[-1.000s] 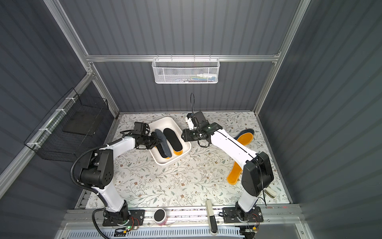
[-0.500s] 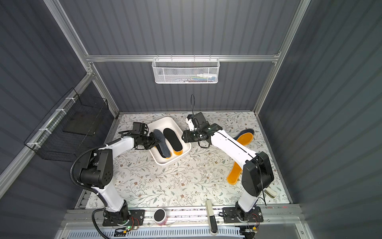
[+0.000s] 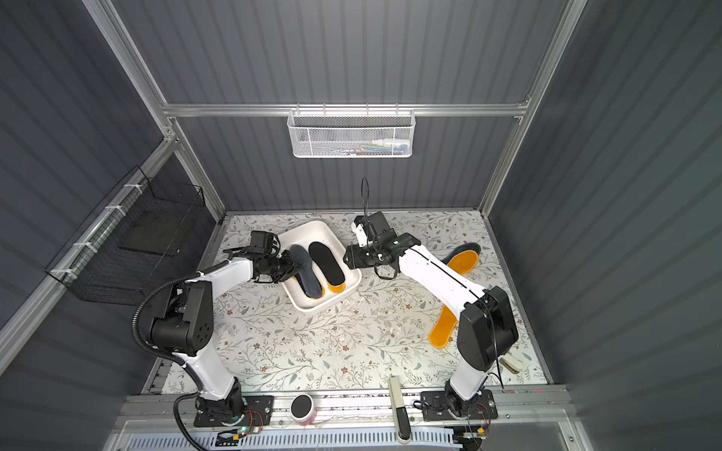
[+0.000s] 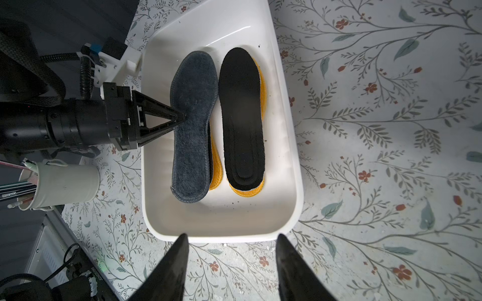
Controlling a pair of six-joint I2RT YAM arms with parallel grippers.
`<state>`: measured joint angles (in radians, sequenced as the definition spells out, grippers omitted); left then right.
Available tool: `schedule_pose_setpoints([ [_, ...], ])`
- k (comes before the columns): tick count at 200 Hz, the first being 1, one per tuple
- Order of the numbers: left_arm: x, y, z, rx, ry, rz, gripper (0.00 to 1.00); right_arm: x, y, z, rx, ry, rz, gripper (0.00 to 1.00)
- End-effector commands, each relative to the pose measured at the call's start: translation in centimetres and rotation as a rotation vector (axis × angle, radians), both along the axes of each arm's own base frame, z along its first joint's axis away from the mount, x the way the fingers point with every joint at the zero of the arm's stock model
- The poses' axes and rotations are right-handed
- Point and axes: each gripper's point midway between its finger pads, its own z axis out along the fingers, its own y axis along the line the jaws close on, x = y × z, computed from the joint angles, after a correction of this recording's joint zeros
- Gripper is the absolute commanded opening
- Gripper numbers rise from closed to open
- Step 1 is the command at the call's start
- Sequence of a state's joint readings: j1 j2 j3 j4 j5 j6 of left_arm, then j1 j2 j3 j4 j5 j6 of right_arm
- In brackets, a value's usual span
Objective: Put the insoles into the storage box
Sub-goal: Place the insole in the storage box.
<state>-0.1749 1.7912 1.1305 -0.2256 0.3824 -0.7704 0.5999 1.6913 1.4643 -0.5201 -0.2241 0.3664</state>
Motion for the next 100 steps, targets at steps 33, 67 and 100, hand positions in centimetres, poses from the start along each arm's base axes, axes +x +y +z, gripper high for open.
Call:
schedule_pose_setpoints([
  [33, -0.4, 0.9, 0.9, 0.042, -0.004, 0.008, 0.27, -0.2, -0.1, 0.9, 0.027, -0.011, 0.001, 0.54],
  [67, -0.4, 1.5, 1.3, 0.078, -0.012, 0.019, 0.34, -0.2, -0.2, 0.9, 0.03, -0.009, 0.0, 0.55],
  [100, -0.4, 1.7, 1.4, 0.09, -0.014, 0.023, 0.37, -0.3, -0.2, 0.9, 0.033, -0.008, -0.002, 0.55],
])
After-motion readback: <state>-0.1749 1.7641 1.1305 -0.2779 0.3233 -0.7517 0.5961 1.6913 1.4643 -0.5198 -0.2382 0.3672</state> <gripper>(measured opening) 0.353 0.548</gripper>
